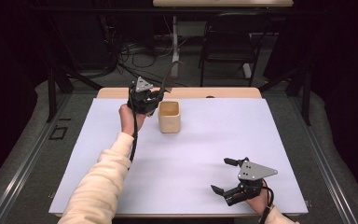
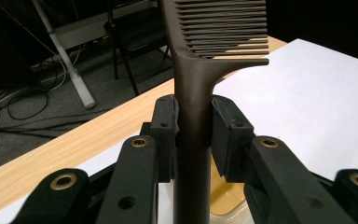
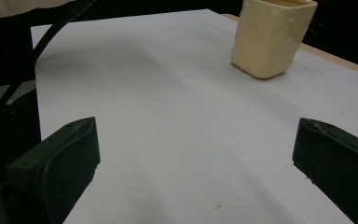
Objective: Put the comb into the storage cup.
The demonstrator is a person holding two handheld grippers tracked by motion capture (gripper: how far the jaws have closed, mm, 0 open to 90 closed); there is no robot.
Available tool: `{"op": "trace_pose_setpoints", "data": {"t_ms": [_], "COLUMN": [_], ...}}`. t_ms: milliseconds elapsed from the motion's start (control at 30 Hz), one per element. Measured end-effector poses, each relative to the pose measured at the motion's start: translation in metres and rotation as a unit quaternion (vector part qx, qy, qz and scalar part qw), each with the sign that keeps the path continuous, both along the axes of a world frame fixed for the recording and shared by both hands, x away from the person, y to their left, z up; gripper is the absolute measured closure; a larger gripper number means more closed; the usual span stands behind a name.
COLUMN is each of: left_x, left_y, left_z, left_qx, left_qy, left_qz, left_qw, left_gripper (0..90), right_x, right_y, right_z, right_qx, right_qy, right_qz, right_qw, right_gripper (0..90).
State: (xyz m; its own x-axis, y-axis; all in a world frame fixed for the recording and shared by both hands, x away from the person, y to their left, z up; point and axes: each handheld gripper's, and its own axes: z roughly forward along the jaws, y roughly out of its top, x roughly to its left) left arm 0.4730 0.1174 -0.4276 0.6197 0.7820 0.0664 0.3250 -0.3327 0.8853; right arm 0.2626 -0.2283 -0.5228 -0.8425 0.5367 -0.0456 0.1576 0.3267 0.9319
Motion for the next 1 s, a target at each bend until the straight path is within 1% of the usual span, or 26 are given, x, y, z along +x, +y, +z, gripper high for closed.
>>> {"op": "trace_pose_setpoints", "data": {"t_ms": [433,867,1000], "left_x": [0.0015,0.0041,0.0049], "left_y": [-0.0029,-0.0061,-0.0076], "left_z": [0.0015,0.0007,0.0008], "left_qx": [-0.011,-0.015,-0.020], "left_qy": [-0.007,-0.010,-0.013], "left_qz": [0.003,0.003,0.005], "left_qw": [0.9999,0.9998,0.9997], "left_gripper": [72.0,72.0,72.0], "right_x": [0.0000,0.0000,-0.0001], "right_y": [0.0000,-0.0001,-0.0003], "right_z": [-0.0001,-0.0001,0.0000], "right_qx": [0.000,0.000,0.000], "right_qy": [0.001,0.001,0.001], "right_qz": [0.000,-0.001,-0.001], "right_qw": [1.0000,1.0000,1.0000], "right_gripper": [0.0,0.0,0.0]}}
